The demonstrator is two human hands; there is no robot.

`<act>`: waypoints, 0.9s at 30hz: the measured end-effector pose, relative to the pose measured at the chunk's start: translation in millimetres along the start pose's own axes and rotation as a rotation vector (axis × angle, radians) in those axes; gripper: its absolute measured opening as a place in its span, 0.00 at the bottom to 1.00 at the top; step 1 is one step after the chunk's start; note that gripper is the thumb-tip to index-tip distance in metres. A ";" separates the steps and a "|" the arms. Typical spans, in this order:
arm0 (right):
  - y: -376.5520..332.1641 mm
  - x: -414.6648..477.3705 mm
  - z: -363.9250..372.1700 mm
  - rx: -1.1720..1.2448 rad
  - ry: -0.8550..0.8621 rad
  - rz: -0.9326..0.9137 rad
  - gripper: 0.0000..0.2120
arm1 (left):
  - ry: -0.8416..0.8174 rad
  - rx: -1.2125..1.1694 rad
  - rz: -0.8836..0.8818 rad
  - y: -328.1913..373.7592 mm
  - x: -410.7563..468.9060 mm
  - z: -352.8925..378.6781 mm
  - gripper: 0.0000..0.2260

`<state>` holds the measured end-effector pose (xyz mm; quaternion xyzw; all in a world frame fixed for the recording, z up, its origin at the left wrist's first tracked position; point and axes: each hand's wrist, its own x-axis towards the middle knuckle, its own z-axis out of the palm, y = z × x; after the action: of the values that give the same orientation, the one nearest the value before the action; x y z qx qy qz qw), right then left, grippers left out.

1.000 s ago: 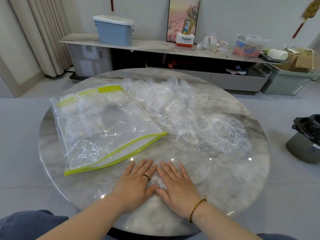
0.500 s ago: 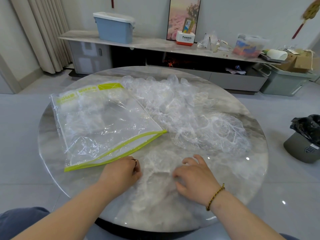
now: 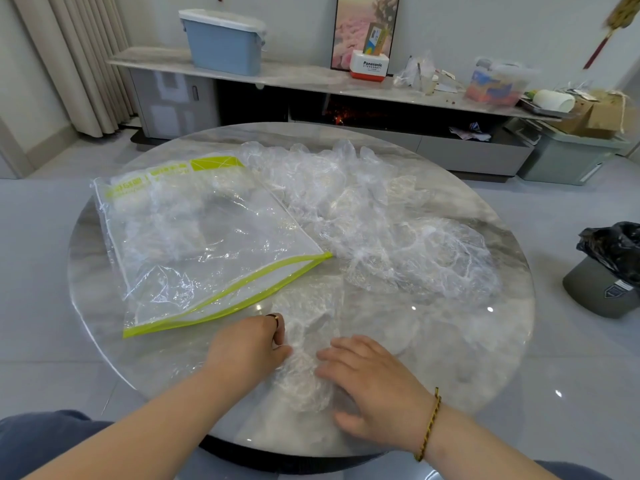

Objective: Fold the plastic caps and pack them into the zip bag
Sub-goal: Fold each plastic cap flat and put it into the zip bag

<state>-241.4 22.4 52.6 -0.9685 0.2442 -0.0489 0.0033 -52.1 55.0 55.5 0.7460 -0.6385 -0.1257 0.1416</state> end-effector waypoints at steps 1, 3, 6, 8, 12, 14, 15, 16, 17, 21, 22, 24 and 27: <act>-0.3 -1.0 3.6 0.006 0.004 0.004 0.21 | 0.034 0.015 0.058 0.1 -0.3 -2.4 0.14; -0.3 2.3 11.2 0.032 0.080 0.014 0.18 | 0.145 0.007 0.269 -1.7 -0.3 -1.1 0.10; 0.3 9.9 16.4 0.137 0.169 0.070 0.11 | 0.153 -0.064 0.465 -10.1 -2.8 6.2 0.08; -0.3 12.7 16.0 0.204 0.185 0.161 0.11 | 0.063 -0.050 0.484 -12.7 -5.8 4.8 0.12; 2.0 12.3 16.9 0.555 0.159 0.430 0.17 | -0.166 0.031 0.409 -10.9 -8.1 -4.2 0.46; 3.8 14.9 14.8 0.706 0.173 0.551 0.12 | -0.205 0.078 0.342 -13.1 -4.9 -0.5 0.58; 5.1 17.1 13.6 0.749 0.195 0.607 0.14 | -0.196 0.082 0.328 -10.8 -4.2 -0.5 0.56; 6.4 19.0 12.1 0.787 0.199 0.660 0.16 | -0.149 0.051 0.289 -10.8 -1.9 3.8 0.51; 7.6 21.3 10.4 0.800 0.196 0.706 0.16 | -0.090 -0.002 0.247 -11.2 0.1 6.7 0.44; 11.3 29.8 9.7 0.872 0.195 0.819 0.11 | 0.044 -0.393 0.013 -9.5 11.0 19.8 0.06; 10.8 31.7 9.1 0.901 0.213 0.839 0.08 | 0.068 -0.413 -0.028 -7.5 12.6 20.4 0.05; 10.2 33.8 9.9 0.886 0.210 0.859 0.02 | 0.140 -0.371 -0.076 -3.9 14.6 22.5 0.05; 8.1 36.2 14.8 0.470 0.378 0.709 0.14 | 0.214 -0.281 -0.086 1.7 17.4 22.8 0.13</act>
<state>-212.0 -2.1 41.0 -0.7724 0.5388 -0.2743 0.1948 -59.5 36.4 34.9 0.7547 -0.5633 -0.1393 0.3061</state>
